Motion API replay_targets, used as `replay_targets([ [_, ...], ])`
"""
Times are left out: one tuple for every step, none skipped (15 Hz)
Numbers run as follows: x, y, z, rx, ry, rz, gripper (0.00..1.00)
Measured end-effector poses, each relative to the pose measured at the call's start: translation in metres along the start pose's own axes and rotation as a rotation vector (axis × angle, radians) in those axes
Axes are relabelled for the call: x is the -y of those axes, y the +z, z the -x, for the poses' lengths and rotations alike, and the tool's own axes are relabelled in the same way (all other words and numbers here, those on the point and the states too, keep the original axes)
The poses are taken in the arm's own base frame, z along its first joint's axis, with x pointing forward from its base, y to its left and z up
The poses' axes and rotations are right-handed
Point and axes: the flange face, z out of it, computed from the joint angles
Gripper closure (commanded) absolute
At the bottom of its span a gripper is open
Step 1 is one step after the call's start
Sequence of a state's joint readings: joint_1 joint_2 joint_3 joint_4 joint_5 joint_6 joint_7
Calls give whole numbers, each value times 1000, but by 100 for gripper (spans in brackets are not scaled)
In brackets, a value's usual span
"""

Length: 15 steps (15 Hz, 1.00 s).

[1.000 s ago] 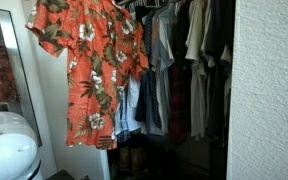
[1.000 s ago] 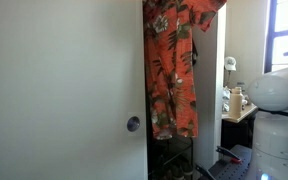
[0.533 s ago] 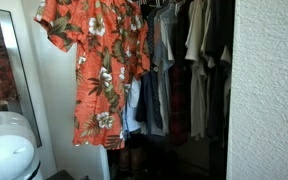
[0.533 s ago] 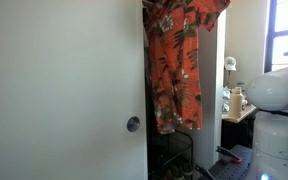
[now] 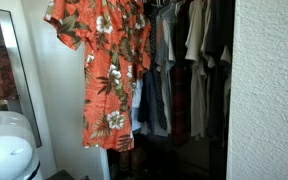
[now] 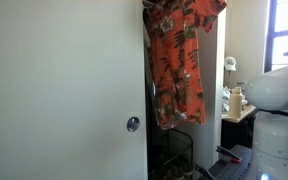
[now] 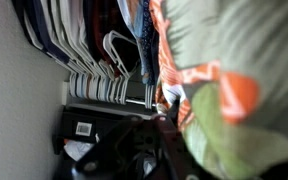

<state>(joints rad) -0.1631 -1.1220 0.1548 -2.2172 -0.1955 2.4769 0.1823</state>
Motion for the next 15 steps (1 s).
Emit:
replay_targets([
  [5, 6, 0, -1, -7, -6, 98],
  [10, 13, 0, -3, -16, -12, 98],
  [15, 21, 0, -4, -24, -18, 98],
  [20, 30, 0, -5, -32, -22, 98],
  [24, 39, 0, -5, -39, -25, 98],
  [28, 48, 1, -6, -46, -28, 98],
  [31, 57, 1, -7, -52, -29, 98],
  [34, 65, 0, -9, -60, -28, 98],
  [36, 73, -2, -13, -70, -24, 98],
  [37, 80, -4, -15, -76, -21, 98],
  [37, 87, -7, -17, -84, -16, 98],
  [37, 94, -11, -18, -90, -12, 98],
  [37, 102, -14, -19, -96, -7, 98],
  [37, 110, -18, -20, -104, -3, 98],
  [37, 119, -22, -19, -110, 0, 98],
])
